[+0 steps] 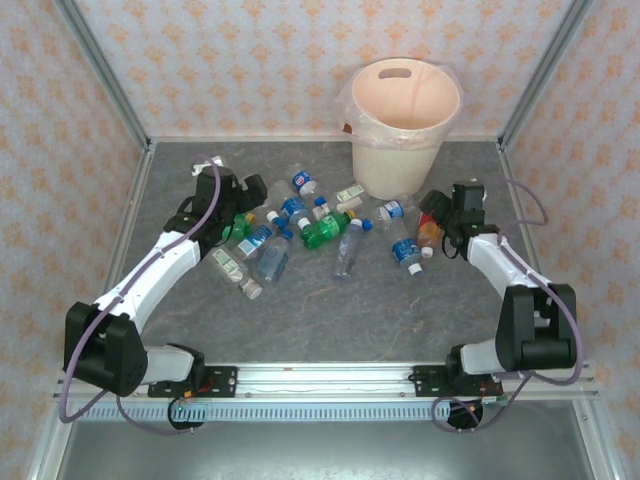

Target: Put the plastic bottles in the bin

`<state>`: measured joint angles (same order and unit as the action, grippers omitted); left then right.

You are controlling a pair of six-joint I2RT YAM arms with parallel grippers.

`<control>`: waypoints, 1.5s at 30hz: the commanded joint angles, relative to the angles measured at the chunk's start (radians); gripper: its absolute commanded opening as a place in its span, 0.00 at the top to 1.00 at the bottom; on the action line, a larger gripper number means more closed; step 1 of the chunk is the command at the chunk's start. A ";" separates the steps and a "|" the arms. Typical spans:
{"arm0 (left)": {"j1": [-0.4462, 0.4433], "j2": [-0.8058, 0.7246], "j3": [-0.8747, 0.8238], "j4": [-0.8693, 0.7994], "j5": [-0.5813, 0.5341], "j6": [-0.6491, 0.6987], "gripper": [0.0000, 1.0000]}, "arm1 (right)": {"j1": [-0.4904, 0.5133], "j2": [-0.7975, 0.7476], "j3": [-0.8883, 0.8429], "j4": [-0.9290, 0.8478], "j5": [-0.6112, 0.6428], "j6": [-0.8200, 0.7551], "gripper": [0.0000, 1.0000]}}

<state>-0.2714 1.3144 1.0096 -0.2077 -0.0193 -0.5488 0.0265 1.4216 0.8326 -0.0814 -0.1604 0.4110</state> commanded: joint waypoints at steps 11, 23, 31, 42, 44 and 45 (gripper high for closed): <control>-0.159 0.029 0.157 -0.048 0.064 0.073 0.01 | 0.009 0.196 0.144 -0.136 -0.040 -0.038 0.21; -0.178 0.041 0.186 -0.053 0.085 0.095 0.01 | 0.021 0.269 0.188 -0.213 -0.046 -0.069 0.20; -0.188 0.063 0.210 -0.062 0.084 0.104 0.01 | 0.023 0.316 0.211 -0.239 -0.027 -0.085 0.21; -0.195 0.072 0.230 -0.073 0.079 0.107 0.01 | 0.026 0.331 0.224 -0.240 -0.012 -0.097 0.33; -0.194 0.076 0.234 -0.076 0.079 0.107 0.01 | 0.027 0.323 0.225 -0.242 -0.005 -0.096 0.37; -0.194 0.078 0.237 -0.076 0.079 0.108 0.01 | 0.029 0.315 0.223 -0.242 0.004 -0.094 0.37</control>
<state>-0.4583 1.3792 1.2076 -0.2607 0.0532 -0.4622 0.0463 1.7531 1.0286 -0.2996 -0.1986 0.3195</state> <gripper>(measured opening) 0.992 0.635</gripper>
